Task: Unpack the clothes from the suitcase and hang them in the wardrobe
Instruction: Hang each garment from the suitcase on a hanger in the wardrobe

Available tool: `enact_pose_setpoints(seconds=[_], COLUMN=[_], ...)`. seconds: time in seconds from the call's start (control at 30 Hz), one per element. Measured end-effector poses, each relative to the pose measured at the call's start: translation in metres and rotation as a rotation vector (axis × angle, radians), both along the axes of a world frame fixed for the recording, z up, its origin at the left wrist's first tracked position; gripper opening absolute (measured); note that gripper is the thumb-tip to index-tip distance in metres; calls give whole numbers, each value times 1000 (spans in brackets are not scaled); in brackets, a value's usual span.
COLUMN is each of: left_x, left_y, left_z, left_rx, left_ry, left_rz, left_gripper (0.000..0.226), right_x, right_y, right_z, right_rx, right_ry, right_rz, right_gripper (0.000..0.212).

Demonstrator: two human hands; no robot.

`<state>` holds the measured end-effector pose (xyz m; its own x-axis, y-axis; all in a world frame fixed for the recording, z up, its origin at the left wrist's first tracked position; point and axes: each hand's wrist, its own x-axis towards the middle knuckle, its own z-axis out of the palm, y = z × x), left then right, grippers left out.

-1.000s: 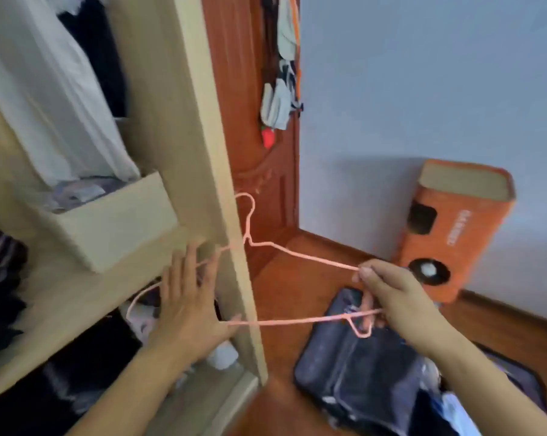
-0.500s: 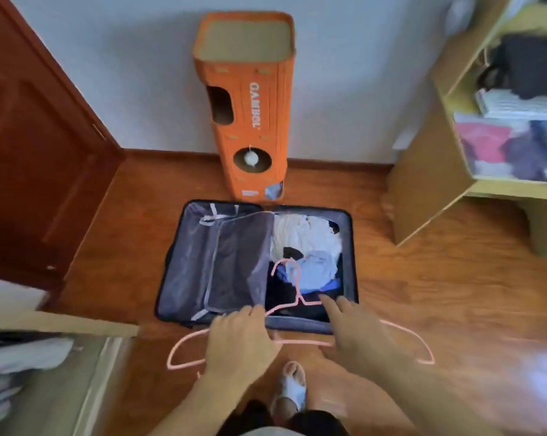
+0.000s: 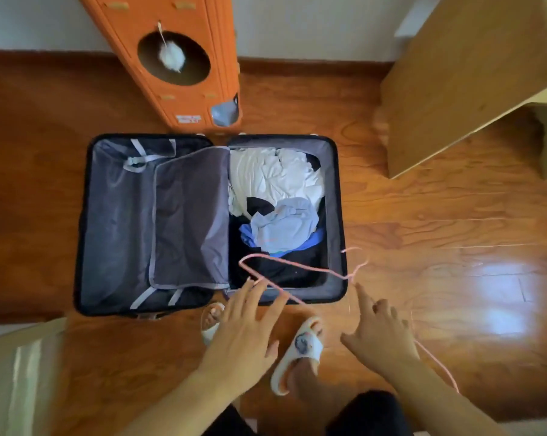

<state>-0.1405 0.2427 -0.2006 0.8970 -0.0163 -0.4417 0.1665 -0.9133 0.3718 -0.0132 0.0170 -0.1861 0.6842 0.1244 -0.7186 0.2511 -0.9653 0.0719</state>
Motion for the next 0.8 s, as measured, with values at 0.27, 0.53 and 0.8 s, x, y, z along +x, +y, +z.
enact_pose_setpoints(seconds=[0.27, 0.53, 0.8], left_x=[71, 117, 96], left_y=[11, -30, -6], left_z=[-237, -395, -337], left_rx=[-267, -143, -233], left_ry=[621, 450, 359], left_rz=[721, 1179, 1389], left_gripper=[25, 37, 28], right_x=[124, 155, 129], right_y=[-39, -58, -92], right_z=[-199, -281, -233], right_rx=[158, 175, 92], right_ry=[-101, -104, 154], right_rz=[-672, -730, -601], right_gripper=[83, 71, 123])
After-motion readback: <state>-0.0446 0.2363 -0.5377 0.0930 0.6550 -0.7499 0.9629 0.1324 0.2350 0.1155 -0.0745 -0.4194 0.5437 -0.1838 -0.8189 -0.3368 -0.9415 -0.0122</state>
